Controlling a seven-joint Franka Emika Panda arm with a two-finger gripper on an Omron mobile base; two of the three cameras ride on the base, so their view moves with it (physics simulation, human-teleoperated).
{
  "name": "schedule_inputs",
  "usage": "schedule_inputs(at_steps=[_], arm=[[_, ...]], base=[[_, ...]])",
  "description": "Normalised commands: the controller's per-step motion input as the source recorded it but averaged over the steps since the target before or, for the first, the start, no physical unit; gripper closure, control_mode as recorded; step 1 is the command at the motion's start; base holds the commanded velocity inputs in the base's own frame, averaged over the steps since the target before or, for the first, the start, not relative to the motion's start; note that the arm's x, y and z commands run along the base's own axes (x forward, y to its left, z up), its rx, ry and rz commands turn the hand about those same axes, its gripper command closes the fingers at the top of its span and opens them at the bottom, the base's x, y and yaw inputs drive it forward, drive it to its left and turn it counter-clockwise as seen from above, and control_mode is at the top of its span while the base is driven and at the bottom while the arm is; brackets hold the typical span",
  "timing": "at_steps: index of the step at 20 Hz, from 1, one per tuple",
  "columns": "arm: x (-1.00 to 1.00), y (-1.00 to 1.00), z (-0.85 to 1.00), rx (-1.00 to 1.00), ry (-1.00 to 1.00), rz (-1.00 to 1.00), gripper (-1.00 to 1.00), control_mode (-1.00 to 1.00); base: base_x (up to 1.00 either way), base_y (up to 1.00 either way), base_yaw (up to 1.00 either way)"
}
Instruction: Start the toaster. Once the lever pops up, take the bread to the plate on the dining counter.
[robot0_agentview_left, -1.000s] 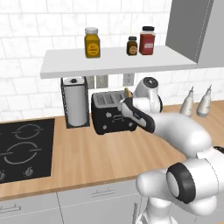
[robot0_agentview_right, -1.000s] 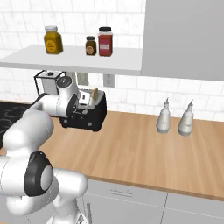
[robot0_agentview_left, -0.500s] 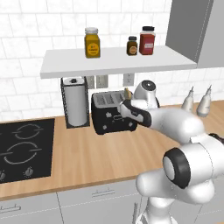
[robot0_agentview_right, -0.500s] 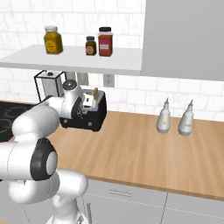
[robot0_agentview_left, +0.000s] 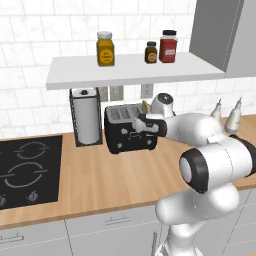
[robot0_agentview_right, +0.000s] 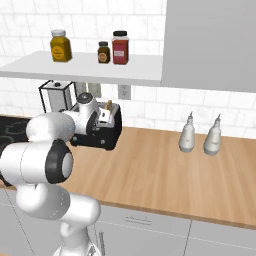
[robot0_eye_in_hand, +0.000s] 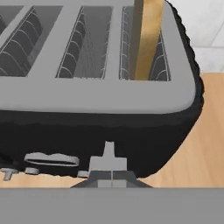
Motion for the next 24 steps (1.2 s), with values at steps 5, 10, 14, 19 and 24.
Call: schedule_inputs(at_steps=[5,10,14,19,24], arm=[[0.45,0.00,-0.28,0.00,0.04,0.00,1.00,-1.00],[0.11,0.00,-0.20,0.00,0.05,0.00,1.00,-1.00],[-0.07,0.00,-0.71,0.00,0.10,0.00,1.00,-1.00],[-0.23,0.00,-0.89,0.00,0.04,-0.01,1.00,-1.00],[-0.20,0.06,-0.99,0.00,0.00,-0.03,1.00,-1.00]], base=[[0.00,0.00,0.00],[0.00,0.00,0.00],[0.00,0.00,0.00],[0.00,0.00,0.00],[0.00,0.00,0.00]])
